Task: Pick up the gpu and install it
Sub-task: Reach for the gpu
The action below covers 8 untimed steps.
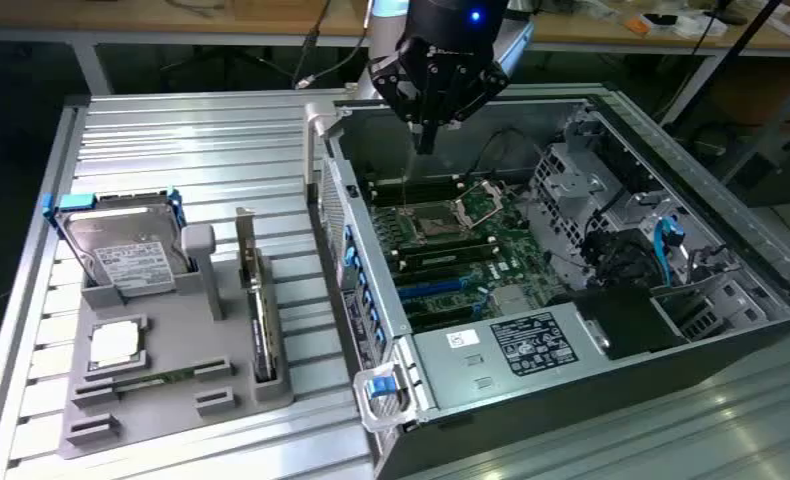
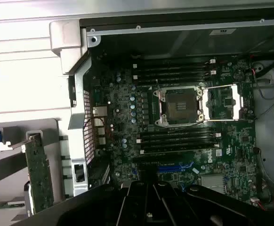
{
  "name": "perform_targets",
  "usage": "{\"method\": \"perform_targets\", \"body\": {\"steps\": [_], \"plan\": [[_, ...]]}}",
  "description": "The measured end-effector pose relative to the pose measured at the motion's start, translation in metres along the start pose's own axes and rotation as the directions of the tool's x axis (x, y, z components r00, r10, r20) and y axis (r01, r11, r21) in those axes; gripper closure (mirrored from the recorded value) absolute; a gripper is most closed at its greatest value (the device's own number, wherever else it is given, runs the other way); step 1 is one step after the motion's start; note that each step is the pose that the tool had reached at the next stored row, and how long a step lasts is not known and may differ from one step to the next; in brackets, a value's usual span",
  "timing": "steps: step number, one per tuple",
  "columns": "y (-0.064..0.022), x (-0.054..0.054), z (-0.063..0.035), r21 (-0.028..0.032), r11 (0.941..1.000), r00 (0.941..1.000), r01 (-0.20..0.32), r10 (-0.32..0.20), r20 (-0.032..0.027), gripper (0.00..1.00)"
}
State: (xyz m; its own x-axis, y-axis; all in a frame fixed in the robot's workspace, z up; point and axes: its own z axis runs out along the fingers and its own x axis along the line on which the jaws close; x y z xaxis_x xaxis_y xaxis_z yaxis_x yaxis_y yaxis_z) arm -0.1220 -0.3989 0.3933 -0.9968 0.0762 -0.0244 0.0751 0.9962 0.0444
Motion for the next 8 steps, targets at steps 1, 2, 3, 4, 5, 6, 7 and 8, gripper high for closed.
{"method": "perform_targets", "body": {"steps": [1,2,3,4,5,6,7,8], "plan": [[0.0,0.0,0.0,0.0,1.0,1.0,0.0,0.0,0.0,0.89],[0.0,0.0,0.0,0.0,1.0,1.0,0.0,0.0,0.0,0.89],[0.0,0.0,0.0,0.0,1.0,1.0,0.0,0.0,0.0,0.89],[0.0,0.0,0.0001,0.0001,1.0,1.0,0.0,0.0,0.0,0.89],[0.0,0.0,0.0001,0.0,1.0,1.0,0.0,0.0,0.0,0.89],[0.0,0.0,0.0001,0.0001,1.0,1.0,0.0,0.0,0.0,0.89],[-0.0001,0.001,0.0002,-0.0001,1.0,1.0,0.0,0.0,0.0001,0.89],[-0.0001,0.0019,0.0,0.0,1.0,1.0,0.0,0.0,0.0,0.89]]}}
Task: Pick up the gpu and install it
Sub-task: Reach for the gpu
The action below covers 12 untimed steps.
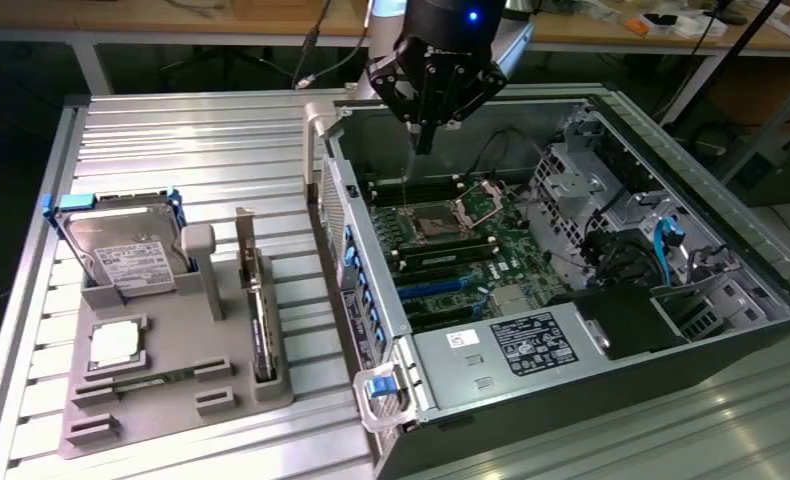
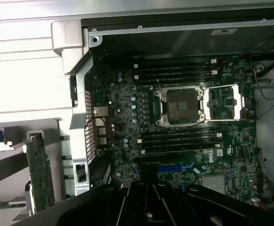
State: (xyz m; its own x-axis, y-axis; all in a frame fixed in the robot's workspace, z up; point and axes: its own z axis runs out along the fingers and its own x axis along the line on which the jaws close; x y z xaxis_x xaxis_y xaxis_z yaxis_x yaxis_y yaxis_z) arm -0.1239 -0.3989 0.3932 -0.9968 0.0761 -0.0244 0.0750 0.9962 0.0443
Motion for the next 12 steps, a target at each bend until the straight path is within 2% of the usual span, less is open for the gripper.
{"method": "perform_targets", "body": {"steps": [6,12], "plan": [[-0.0003,0.004,-0.0001,0.0001,1.0,1.0,0.0,0.0,-0.0001,0.89],[-0.0009,0.012,-0.0003,0.0,1.0,1.0,0.0,0.0,-0.0001,0.89]]}}
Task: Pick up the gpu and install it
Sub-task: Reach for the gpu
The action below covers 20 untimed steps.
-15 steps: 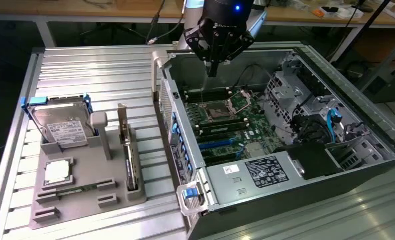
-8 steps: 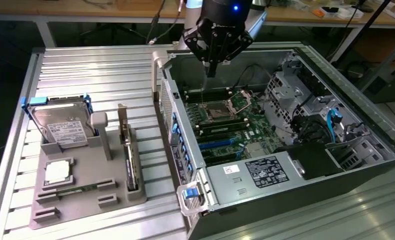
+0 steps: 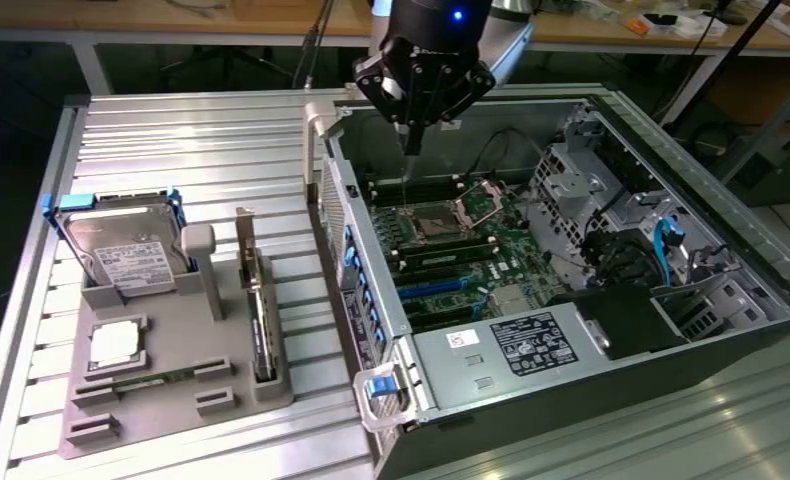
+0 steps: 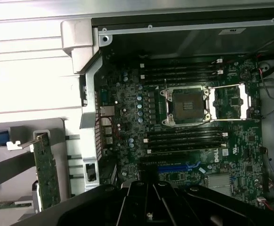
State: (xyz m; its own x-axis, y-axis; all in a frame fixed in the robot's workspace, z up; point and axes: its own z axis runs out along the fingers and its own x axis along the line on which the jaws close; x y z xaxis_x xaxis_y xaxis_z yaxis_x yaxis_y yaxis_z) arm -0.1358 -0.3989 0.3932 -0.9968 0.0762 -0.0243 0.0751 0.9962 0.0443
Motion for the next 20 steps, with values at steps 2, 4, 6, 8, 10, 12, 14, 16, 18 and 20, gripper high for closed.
{"method": "perform_targets", "body": {"steps": [2,4,6,8,10,12,14,16,18,20], "plan": [[-0.0002,0.003,0.0,-0.0001,1.0,1.0,0.0,0.0,0.0,0.89],[-0.0003,0.004,-0.0001,0.0,1.0,1.0,0.0,0.0,-0.0001,0.89],[-0.0004,0.006,-0.0001,0.0,1.0,1.0,0.0,0.0,-0.0001,0.89],[-0.0005,0.007,-0.0002,0.0,1.0,1.0,0.0,0.0,-0.0002,0.89],[-0.0006,0.008,-0.0002,0.0,1.0,1.0,0.0,0.0,-0.0001,0.89],[-0.0007,0.01,-0.0003,0.0,1.0,1.0,0.0,0.0,-0.0002,0.89],[-0.0008,0.011,-0.0003,0.0,1.0,1.0,0.0,0.0,-0.0002,0.89],[-0.0009,0.012,-0.0003,0.0,1.0,1.0,0.0,0.0,-0.0002,0.89],[-0.001,0.014,-0.0004,0.0,1.0,1.0,0.0,0.0,-0.0002,0.89],[-0.0012,0.015,-0.0004,0.0001,1.0,1.0,0.0,0.0,-0.0003,0.89]]}}
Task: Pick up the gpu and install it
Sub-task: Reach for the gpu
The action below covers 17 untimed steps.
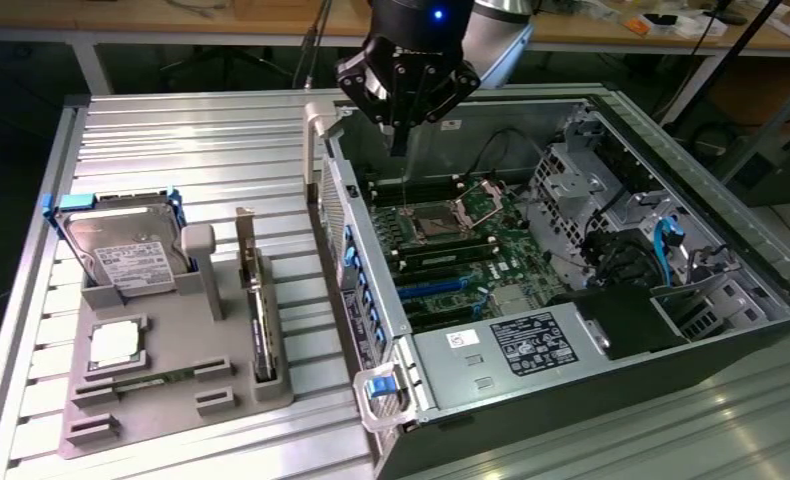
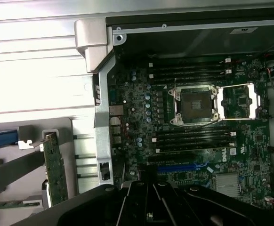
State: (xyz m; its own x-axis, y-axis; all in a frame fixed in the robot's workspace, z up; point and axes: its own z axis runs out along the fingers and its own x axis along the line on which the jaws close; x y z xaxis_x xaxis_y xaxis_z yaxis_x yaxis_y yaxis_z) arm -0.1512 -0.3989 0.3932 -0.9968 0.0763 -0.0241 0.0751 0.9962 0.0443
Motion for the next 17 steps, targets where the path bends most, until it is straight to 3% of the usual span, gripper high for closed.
{"method": "perform_targets", "body": {"steps": [17], "plan": [[-0.0008,0.011,-0.0003,0.0,1.0,1.0,0.0,0.0,-0.0002,0.89]]}}
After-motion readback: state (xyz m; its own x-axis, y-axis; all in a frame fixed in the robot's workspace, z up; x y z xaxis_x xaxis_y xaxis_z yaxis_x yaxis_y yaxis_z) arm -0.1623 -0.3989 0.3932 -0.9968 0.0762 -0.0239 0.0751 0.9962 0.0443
